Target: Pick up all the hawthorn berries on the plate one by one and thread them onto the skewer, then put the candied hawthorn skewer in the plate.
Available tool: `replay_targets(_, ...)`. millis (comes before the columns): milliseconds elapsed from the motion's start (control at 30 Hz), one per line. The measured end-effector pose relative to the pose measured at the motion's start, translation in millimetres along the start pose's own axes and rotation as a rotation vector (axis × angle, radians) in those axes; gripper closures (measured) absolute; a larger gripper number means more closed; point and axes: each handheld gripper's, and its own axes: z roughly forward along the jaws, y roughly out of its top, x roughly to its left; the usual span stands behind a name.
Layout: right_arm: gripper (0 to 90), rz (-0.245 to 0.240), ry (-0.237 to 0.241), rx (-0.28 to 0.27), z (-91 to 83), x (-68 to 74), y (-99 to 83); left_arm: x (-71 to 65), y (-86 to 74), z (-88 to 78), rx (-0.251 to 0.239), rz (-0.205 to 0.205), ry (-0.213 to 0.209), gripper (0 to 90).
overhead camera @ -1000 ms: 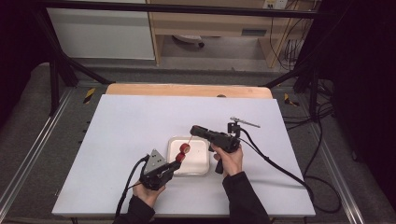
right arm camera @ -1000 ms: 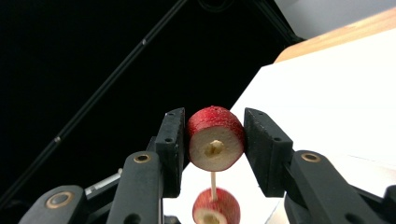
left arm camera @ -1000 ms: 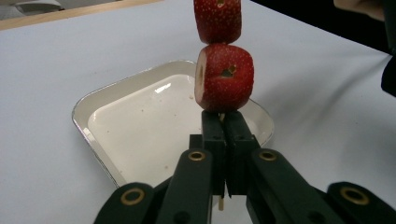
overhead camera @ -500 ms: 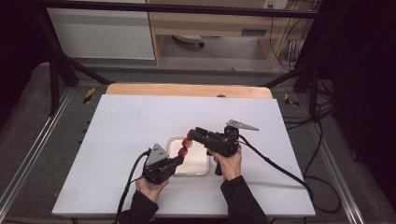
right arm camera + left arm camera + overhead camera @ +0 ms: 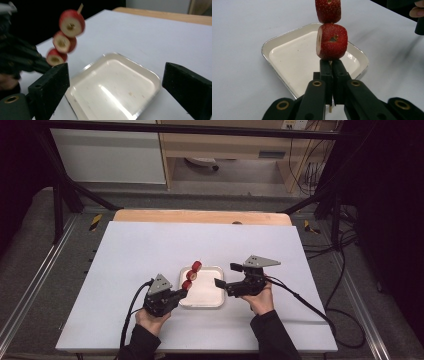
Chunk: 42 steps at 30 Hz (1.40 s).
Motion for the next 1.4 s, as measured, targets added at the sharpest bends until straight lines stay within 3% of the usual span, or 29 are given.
replay_targets(67,5.9,-0.038,-0.034,0.036,-5.0,-3.5,-4.1,1.4,1.7,1.6,0.015,0.0,-0.006,88.2)
replay_targets(233,2.6,-0.067,-0.072,0.082,-18.5,-14.1,-16.9,3.0,6.8,9.1,0.057,-0.006,-0.025,88.1)
replay_targets(567,0.7,-0.051,-0.117,0.181,-39.8,-33.8,-48.4,-0.1,17.3,36.9,0.167,0.0,-0.031,88.0)
replay_targets(700,0.8,-0.036,-0.132,0.198,-47.4,-39.2,-57.0,0.8,17.2,42.7,0.2,0.002,-0.012,88.0)
replay_targets(800,0.8,-0.032,-0.138,0.195,-52.6,-42.7,-59.8,3.7,16.7,47.6,0.222,-0.021,0.0,88.0)
replay_targets(933,0.6,-0.036,-0.154,0.211,-55.5,-43.9,-63.3,7.3,18.1,54.0,0.297,-0.018,0.031,88.0)
replay_targets(1000,0.7,-0.032,-0.16,0.22,-56.7,-45.0,-65.1,7.7,17.6,57.8,0.348,-0.037,0.043,88.0)
replay_targets(1133,0.8,-0.025,-0.16,0.221,-58.9,-45.9,-66.9,7.6,16.5,61.1,0.393,-0.048,0.049,87.9)
replay_targets(1400,0.9,-0.027,-0.154,0.214,-60.7,-46.5,-67.2,7.1,18.9,63.8,0.417,-0.063,0.052,87.0)
